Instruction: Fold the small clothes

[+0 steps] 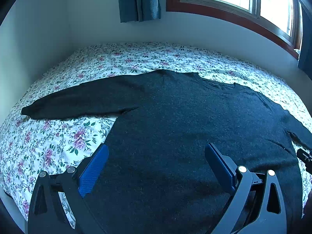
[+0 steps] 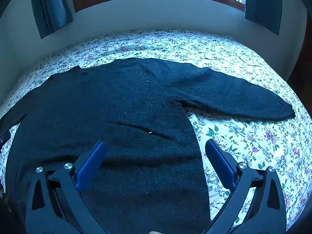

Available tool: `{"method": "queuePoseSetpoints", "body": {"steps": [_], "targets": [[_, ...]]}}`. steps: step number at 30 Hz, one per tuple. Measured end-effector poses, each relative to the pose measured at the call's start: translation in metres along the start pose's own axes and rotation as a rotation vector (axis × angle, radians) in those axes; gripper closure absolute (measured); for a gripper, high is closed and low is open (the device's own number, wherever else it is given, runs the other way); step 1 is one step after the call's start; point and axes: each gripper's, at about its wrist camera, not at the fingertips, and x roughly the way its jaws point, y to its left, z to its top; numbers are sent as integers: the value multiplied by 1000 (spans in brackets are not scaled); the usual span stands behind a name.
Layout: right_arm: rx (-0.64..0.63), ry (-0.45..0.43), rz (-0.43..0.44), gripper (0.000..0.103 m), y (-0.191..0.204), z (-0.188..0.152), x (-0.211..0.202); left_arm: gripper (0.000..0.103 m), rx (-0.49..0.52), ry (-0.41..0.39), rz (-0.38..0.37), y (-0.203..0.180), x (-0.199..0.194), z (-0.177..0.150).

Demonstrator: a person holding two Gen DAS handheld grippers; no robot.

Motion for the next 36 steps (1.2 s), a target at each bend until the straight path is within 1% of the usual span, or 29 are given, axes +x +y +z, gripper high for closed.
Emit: {"method": "queuePoseSetpoints", "body": {"steps": [36], "targets": [[-8,0,3,2,7,-1,0,5,6,-1,4,2,-3,-1]]}}
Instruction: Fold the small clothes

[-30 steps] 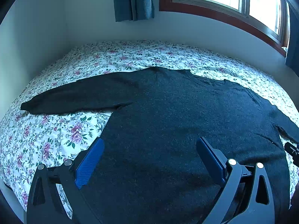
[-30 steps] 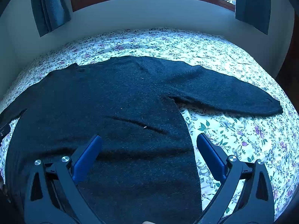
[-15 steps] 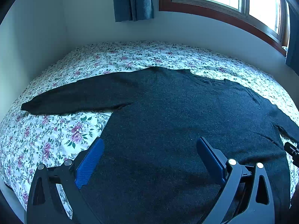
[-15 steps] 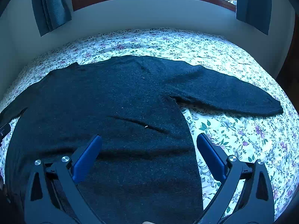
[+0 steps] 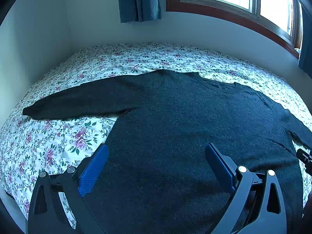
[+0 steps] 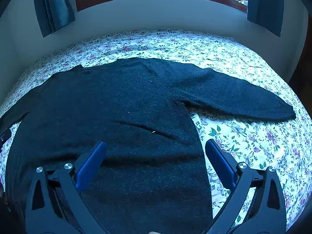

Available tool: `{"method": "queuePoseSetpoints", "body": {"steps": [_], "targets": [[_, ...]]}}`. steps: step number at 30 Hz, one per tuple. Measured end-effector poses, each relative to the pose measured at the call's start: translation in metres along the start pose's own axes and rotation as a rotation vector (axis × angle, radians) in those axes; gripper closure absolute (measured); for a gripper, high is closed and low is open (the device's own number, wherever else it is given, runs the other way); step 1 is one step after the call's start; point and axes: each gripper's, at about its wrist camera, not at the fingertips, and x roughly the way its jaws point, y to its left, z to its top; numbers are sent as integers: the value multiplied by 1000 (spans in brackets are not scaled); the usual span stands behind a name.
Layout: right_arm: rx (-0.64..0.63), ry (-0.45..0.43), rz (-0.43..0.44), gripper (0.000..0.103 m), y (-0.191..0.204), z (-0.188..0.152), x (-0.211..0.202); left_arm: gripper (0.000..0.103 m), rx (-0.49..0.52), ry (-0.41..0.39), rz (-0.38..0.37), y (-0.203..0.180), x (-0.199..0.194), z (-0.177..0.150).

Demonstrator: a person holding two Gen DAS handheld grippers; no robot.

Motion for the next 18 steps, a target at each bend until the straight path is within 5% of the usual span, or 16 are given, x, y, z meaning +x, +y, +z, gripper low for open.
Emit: {"method": "queuePoseSetpoints", "body": {"steps": [18], "targets": [[-10,3,-1,2,8,-2,0,5,-1,2,2,4,0,-1]]}}
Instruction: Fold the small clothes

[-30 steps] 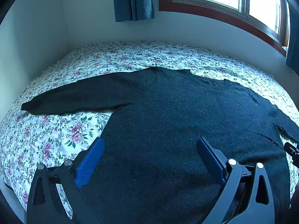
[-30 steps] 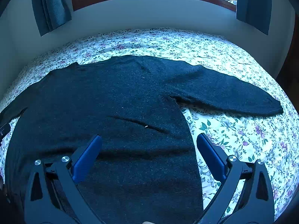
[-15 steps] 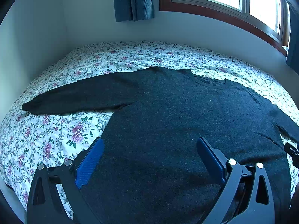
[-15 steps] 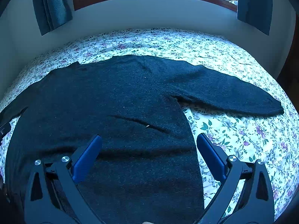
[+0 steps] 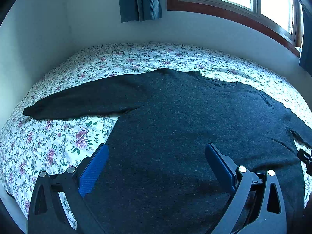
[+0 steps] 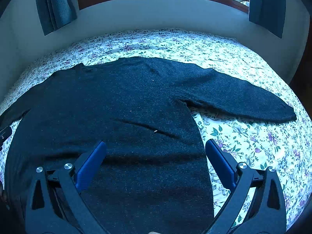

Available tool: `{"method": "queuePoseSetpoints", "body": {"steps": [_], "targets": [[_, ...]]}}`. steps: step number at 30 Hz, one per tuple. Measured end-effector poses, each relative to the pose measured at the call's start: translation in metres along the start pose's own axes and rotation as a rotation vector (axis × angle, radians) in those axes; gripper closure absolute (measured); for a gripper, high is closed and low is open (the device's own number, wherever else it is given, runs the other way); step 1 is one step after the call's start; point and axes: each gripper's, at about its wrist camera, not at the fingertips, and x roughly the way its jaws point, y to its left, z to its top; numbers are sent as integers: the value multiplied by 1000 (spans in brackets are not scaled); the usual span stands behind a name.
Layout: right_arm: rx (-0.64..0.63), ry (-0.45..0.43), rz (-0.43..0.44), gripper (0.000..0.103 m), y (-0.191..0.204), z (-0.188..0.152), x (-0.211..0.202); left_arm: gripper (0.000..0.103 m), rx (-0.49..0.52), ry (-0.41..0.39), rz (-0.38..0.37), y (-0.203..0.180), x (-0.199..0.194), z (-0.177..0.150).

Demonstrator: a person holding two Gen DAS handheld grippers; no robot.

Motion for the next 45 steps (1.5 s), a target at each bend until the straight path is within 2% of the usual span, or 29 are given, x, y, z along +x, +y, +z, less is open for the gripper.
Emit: {"method": "queuePoseSetpoints", "body": {"steps": [4,8,9,10,12,13,18,19,21,22,23,27,30,32,34,35,37,38,40,43,45], "targets": [[-5,-15,-5,2,-5,4,-3,5,0,3,4,4,2,-1],[57,-108,-12,2,-42,20,-22,5,0,3,4,4,4,0],[101,-129,0,2,-59,24,-27,5,-2,3,8,5,5,1],[170,-106,21,2,-82,28,-24,5,-6,6,10,6,6,0],[319,40,82,2,-130,30,-1,5,-15,15,14,8,10,0],[399,67,102,2,-157,26,8,5,-16,22,12,8,13,0],[614,-67,-6,5,-267,13,-2,5,-8,39,16,12,26,-1],[679,-87,-3,7,-294,10,-3,5,-11,41,18,13,29,-1],[789,-111,11,34,-339,1,0,5,-20,40,29,16,32,0],[850,-106,18,39,-364,-4,7,5,-28,40,38,18,35,0],[892,-104,30,43,-382,-9,13,5,-35,41,42,19,36,0],[1003,-86,47,46,-436,-21,43,5,-65,50,56,25,43,3],[1062,-118,104,46,-452,-27,60,5,-68,56,72,27,47,5],[1079,-164,107,46,-461,-26,66,5,-60,62,84,26,50,6],[1072,-171,103,46,-465,-21,73,5,-58,68,89,26,53,7],[1061,-165,87,51,-466,-18,75,5,-59,70,88,25,54,7],[1027,-131,37,73,-465,-13,76,5,-69,79,81,26,55,6],[1020,-108,34,97,-465,-12,79,5,-74,85,75,26,56,6],[1042,-107,36,97,-466,-13,80,5,-81,93,61,29,57,6],[1028,-174,45,97,-452,-10,56,5,-72,78,64,34,53,6],[991,-210,73,97,-432,3,42,5,-68,68,67,40,51,7]]}}
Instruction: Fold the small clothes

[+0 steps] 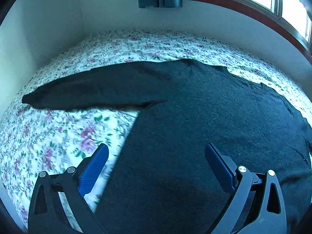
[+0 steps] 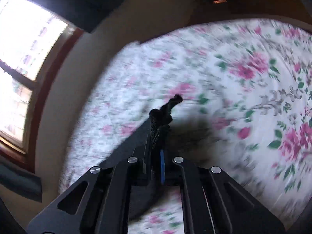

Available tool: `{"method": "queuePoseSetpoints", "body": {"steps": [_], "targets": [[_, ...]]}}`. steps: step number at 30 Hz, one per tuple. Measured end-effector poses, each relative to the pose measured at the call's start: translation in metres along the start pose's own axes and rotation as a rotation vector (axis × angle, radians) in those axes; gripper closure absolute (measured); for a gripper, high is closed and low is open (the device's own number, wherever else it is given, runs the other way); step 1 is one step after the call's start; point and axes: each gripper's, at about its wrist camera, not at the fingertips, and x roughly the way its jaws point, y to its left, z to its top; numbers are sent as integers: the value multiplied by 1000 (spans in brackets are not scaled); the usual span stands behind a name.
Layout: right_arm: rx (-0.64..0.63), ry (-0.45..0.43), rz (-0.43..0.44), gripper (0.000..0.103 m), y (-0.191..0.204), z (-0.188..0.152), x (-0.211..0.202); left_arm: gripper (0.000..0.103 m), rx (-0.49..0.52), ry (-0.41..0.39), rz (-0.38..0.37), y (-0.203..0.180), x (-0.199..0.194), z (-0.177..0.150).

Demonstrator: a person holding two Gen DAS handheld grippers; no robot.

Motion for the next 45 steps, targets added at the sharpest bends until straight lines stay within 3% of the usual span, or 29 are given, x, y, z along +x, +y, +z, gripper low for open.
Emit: {"method": "queuePoseSetpoints", "body": {"steps": [4,9,14,19,25,31,32,37,45], "targets": [[-127,1,107,97,80,-24,-15,5,-8,-14,2,15,-4,4],[-319,43,217,97,197,-80,-20,5,-2,-42,4,34,-13,5],[-493,131,332,97,317,-179,-17,5,-5,-73,8,54,-23,3],[-612,252,384,97,383,-284,-2,5,-45,-81,-8,73,-28,1],[-777,373,398,97,426,-406,7,5,-69,-93,-21,83,-31,1],[-909,449,380,97,435,-486,10,5,-86,-91,-35,87,-29,1],[-931,490,374,97,435,-496,12,5,-87,-90,-36,87,-29,0],[-1021,535,352,97,430,-531,16,5,-92,-86,-38,88,-27,-1],[-1061,565,289,97,423,-559,31,5,-83,-72,-39,84,-23,-4]]}}
